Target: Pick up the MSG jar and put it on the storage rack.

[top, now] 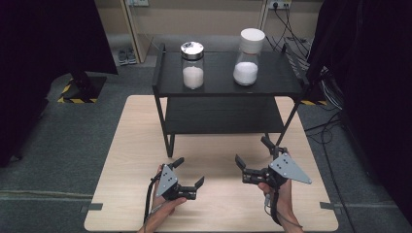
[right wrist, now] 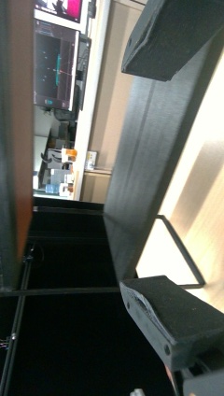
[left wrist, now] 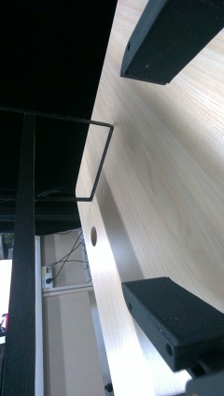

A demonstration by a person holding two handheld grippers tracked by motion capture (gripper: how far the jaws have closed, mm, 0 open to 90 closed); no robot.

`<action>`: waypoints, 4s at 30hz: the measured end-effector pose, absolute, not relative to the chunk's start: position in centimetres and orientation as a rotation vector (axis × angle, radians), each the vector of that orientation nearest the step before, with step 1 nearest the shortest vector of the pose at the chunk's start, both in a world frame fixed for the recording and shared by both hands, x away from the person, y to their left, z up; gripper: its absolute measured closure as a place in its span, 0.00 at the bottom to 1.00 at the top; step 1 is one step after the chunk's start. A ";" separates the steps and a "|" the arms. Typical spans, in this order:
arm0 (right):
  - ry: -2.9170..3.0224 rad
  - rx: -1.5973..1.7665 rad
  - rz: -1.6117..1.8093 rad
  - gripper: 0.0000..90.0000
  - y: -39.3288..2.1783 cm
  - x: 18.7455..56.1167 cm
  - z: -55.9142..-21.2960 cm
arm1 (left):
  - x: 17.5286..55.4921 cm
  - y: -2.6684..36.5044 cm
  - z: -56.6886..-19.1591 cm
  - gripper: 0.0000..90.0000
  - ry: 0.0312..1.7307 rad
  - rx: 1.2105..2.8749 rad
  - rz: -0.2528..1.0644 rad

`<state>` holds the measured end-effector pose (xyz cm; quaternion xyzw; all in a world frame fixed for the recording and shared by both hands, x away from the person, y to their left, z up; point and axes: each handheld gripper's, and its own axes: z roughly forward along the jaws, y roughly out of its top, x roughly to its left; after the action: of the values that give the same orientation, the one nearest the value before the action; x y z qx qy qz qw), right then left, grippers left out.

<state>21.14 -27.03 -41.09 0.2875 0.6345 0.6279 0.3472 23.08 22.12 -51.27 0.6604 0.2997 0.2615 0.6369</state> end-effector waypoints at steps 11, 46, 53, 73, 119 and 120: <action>1.669 0.707 1.575 0.00 -26.5 20.1 -44.9 | 23.1 22.2 -51.3 0.00 0.683 1.504 0.595; 1.727 0.747 1.560 0.00 -26.3 19.7 -50.5 | 23.2 22.3 -51.5 0.00 0.679 1.497 0.589; 1.727 0.749 1.552 0.00 -26.4 19.6 -50.7 | 23.2 22.3 -51.5 0.00 0.687 1.493 0.586; 1.726 0.762 1.557 0.00 -26.5 19.7 -50.7 | 23.1 22.5 -51.4 0.00 0.686 1.486 0.593; 1.724 0.771 1.551 0.01 -26.7 19.7 -50.7 | 23.1 22.4 -51.5 0.00 0.684 1.486 0.593; 1.724 0.771 1.551 0.01 -26.7 19.7 -50.7 | 23.1 22.4 -51.5 0.00 0.684 1.487 0.594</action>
<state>19.70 -26.70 -50.74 0.2966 0.6629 0.5965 0.3418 23.08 22.43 -51.47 0.6530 0.3005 0.2607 0.6445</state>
